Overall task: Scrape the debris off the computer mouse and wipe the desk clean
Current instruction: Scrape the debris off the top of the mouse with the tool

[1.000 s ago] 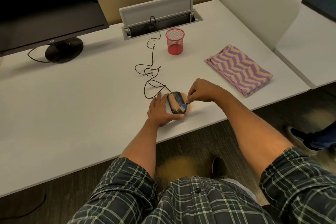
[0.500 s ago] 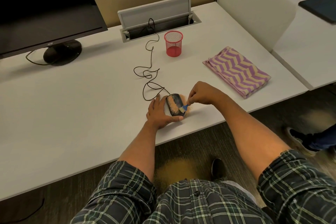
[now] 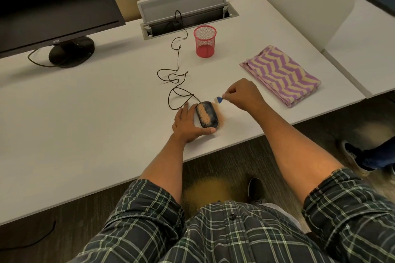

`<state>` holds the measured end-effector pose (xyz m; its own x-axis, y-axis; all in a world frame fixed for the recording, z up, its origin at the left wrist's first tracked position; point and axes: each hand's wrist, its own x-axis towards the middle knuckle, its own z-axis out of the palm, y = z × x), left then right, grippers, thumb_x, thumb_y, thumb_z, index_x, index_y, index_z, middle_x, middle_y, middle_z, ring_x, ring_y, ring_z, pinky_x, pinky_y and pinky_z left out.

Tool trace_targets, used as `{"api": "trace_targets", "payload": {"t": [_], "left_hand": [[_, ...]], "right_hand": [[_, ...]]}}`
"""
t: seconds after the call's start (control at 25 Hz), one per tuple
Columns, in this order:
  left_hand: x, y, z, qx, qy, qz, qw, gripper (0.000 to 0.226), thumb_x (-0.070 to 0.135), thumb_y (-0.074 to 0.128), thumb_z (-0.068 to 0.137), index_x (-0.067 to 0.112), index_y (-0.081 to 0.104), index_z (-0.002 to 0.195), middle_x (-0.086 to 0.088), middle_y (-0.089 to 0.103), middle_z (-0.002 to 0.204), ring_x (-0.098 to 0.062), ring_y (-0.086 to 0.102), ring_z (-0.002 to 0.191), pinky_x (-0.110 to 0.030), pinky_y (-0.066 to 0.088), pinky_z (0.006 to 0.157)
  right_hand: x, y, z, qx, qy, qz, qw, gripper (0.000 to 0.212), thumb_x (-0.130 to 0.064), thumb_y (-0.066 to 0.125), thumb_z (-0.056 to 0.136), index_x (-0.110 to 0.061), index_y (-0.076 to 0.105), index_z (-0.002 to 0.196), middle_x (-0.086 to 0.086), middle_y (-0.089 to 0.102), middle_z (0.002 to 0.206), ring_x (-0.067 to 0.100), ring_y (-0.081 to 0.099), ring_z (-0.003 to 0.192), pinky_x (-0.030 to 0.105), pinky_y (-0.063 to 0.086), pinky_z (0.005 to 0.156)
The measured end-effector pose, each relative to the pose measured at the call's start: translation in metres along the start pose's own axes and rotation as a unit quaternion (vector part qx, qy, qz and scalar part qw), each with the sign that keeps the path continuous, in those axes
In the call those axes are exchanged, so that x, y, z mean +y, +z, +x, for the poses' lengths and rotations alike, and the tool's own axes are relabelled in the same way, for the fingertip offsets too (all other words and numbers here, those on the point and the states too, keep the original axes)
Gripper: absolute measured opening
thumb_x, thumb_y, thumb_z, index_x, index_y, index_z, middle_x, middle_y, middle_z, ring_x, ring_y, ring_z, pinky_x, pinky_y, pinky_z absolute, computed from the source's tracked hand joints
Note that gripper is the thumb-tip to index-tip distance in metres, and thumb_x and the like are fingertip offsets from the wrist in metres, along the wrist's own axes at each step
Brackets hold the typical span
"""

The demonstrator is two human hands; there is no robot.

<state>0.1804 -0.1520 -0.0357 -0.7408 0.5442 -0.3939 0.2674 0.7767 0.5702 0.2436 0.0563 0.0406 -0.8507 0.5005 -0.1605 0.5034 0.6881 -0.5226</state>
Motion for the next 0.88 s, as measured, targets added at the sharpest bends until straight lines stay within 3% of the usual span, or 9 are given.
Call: {"api": "trace_targets", "payload": {"t": [0.24,0.44,0.72,0.88], "left_hand": [[0.001,-0.001,-0.002,0.000,0.000,0.001,1.000,0.124,0.071,0.079,0.065,0.038,0.005,0.159,0.011,-0.011,0.167,-0.019,-0.010,0.154,-0.049,0.006,0.122],[0.001,-0.001,-0.001,-0.002,0.000,0.002,1.000,0.125,0.072,0.079,0.064,0.038,0.006,0.160,0.011,-0.011,0.168,-0.019,-0.010,0.154,-0.049,0.006,0.122],[0.001,-0.001,0.000,-0.002,-0.002,0.010,1.000,0.125,0.073,0.078,0.064,0.038,0.005,0.160,0.010,-0.011,0.168,-0.020,-0.010,0.154,-0.050,0.006,0.122],[0.001,-0.001,0.000,-0.004,-0.001,0.012,1.000,0.124,0.073,0.078,0.064,0.038,0.005,0.159,0.009,-0.012,0.168,-0.021,-0.010,0.154,-0.051,0.007,0.122]], "right_hand": [[-0.009,0.011,0.000,0.010,-0.056,0.045,0.997,0.022,-0.030,0.068,0.090,-0.016,0.079,0.103,0.000,0.075,0.101,0.013,0.065,0.090,0.030,0.054,0.079],[-0.015,0.021,0.009,-0.025,-0.068,0.040,0.997,0.014,-0.025,0.071,0.088,-0.017,0.079,0.097,0.000,0.073,0.100,0.012,0.061,0.088,0.023,0.044,0.073],[-0.026,0.021,0.024,-0.058,-0.113,-0.028,0.992,0.015,-0.021,0.071,0.087,-0.015,0.080,0.097,0.001,0.074,0.103,0.015,0.065,0.089,0.028,0.053,0.079],[-0.032,0.020,0.028,-0.031,-0.119,-0.048,0.991,0.017,-0.018,0.069,0.089,-0.012,0.079,0.101,0.003,0.075,0.103,0.016,0.065,0.087,0.029,0.053,0.079]]}}
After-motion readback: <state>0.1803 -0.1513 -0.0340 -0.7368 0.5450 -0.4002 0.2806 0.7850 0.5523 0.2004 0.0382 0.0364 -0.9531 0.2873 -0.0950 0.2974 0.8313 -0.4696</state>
